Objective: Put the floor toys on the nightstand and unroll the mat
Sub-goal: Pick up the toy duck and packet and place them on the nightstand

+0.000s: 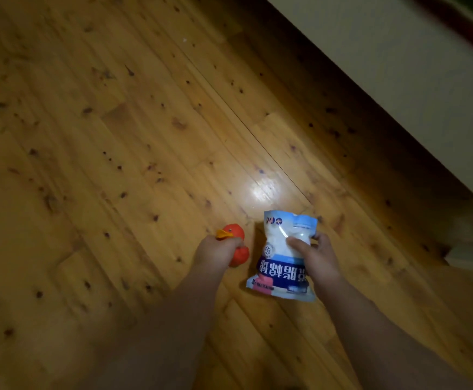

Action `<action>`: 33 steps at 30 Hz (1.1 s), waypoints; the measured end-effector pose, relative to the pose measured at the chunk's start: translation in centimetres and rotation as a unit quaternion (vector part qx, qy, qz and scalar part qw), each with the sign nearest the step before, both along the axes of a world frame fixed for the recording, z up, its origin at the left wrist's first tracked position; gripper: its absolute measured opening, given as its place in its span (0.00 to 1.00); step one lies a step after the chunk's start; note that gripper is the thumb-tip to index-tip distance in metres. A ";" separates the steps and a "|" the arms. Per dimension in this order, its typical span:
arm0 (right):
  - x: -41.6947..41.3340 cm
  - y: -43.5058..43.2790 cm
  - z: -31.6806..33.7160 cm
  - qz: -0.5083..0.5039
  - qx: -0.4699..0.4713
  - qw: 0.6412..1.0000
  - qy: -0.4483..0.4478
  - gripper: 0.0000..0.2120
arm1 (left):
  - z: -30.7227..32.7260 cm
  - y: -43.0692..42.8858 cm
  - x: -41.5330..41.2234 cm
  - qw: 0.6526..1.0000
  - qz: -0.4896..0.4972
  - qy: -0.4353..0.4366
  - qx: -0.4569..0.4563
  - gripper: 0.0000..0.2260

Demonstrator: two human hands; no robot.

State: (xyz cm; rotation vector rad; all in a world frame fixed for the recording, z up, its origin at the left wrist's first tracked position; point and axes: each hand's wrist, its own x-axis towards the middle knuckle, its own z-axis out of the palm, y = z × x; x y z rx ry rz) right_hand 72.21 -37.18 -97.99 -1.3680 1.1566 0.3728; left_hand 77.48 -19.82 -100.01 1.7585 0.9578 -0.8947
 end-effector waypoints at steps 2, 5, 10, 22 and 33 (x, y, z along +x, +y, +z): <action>-0.2 0.2 1.9 -0.004 -0.001 1.000 -0.004 0.21 | 1.9 0.7 -0.2 1.000 0.005 -0.025 0.001 0.17; -0.3 1.0 6.9 -0.001 0.003 1.000 -0.006 0.21 | 7.1 1.9 -0.8 0.998 0.012 -0.057 -0.011 0.17; 0.5 3.4 17.9 0.026 0.013 1.000 -0.008 0.18 | 19.1 4.3 -0.8 0.993 0.045 -0.104 -0.020 0.12; 6.6 8.4 46.8 0.131 -0.001 0.987 -0.097 0.10 | 48.5 12.1 1.3 0.970 0.099 -0.216 -0.052 0.13; 14.0 16.0 65.5 0.233 0.043 0.950 -0.203 0.23 | 67.2 20.8 3.4 0.898 0.241 -0.369 -0.011 0.26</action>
